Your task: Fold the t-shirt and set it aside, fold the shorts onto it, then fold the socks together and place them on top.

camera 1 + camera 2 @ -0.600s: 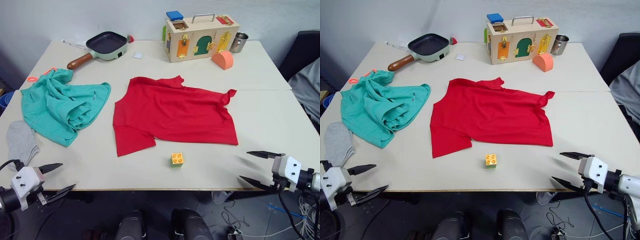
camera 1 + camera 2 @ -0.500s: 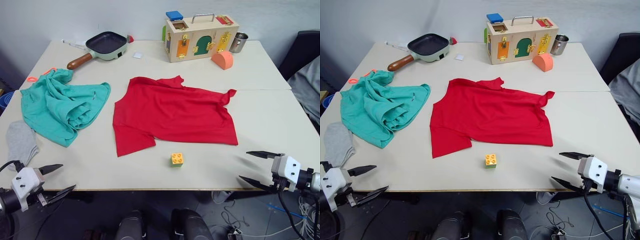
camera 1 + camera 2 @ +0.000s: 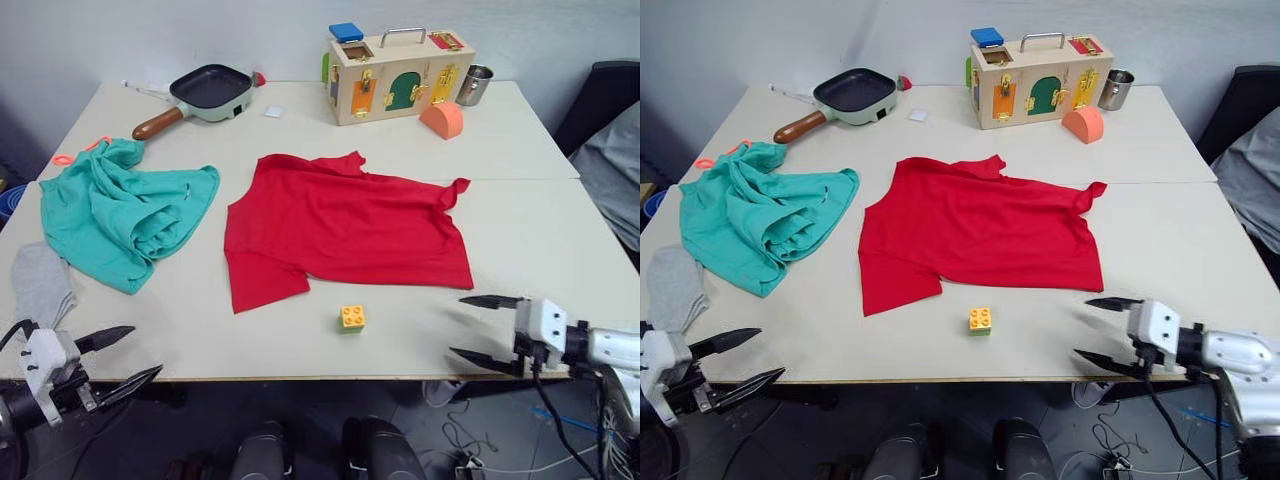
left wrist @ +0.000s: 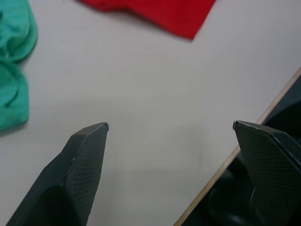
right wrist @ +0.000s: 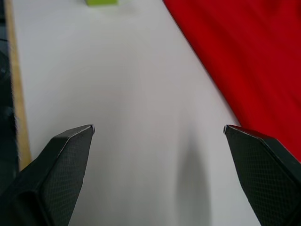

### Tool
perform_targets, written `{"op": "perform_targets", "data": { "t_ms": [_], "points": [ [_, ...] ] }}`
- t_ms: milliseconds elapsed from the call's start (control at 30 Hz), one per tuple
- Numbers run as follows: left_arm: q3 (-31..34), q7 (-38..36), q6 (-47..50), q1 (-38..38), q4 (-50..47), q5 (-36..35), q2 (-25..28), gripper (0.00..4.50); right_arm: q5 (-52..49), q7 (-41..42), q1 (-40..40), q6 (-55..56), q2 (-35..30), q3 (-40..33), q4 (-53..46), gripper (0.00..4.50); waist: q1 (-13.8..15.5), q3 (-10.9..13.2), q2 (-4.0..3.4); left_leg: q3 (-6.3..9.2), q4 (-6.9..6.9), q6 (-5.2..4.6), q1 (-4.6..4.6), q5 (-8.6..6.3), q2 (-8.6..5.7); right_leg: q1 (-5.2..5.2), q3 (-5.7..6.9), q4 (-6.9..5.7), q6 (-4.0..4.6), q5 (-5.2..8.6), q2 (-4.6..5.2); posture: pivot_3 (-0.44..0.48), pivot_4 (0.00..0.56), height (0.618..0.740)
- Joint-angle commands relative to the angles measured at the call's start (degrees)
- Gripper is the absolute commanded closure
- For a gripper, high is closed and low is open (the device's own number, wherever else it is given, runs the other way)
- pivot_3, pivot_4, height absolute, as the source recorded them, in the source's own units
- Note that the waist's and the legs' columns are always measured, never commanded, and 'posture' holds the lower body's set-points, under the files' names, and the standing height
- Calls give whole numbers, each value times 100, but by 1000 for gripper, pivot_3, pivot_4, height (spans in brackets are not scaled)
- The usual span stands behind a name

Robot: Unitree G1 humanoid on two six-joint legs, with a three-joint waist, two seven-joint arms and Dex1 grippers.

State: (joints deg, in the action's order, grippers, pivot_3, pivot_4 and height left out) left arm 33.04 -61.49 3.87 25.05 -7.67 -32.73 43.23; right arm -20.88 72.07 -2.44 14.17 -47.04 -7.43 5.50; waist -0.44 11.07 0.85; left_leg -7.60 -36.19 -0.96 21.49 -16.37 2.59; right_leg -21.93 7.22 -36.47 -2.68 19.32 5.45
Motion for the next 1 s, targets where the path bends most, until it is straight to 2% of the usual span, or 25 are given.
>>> {"op": "perform_targets", "data": {
  "t_ms": [33,267,533,633,867,1000],
  "points": [
    [-167,106,328,-58,-761,-400,-155,50,-207,-107,-470,-665,186,402,-729,0,1,0,0,0,-1,1,-2,1,1,0,0,-3,0,0,0,0,150,740],
    [-1191,333,508,-435,-1749,-325,-533,50,159,-282,-1365,-1571,683,1370,-1012,0,43,0,0,1,0,6,1,1,-3,-1,1,-4,1,0,0,0,150,740],
    [-1975,501,717,-1005,-2088,-141,-503,50,754,-284,-1945,-1467,1257,2110,-423,0,3,-1,1,-6,-9,4,1,2,-3,1,1,-9,1,-1,-2,0,150,740],
    [-2036,492,725,-1090,-2042,-115,-480,0,865,-344,-1967,-1394,1444,2229,-262,609,5,-1,0,-5,-9,5,1,3,-3,-1,1,-14,1,-1,-3,0,150,740],
    [-2061,432,724,-1240,-1939,-93,-444,0,924,-443,-1866,-1044,1663,2161,13,2987,5,-1,0,-6,-18,4,1,3,-3,0,0,-18,1,-1,-2,0,150,740],
    [-2110,377,725,-1347,-1857,-78,-448,0,626,-303,-1646,-1048,1535,1937,-222,3040,12,-1,0,-4,-17,4,1,3,-2,0,1,-19,1,-1,-2,0,150,740]
  ]
}}
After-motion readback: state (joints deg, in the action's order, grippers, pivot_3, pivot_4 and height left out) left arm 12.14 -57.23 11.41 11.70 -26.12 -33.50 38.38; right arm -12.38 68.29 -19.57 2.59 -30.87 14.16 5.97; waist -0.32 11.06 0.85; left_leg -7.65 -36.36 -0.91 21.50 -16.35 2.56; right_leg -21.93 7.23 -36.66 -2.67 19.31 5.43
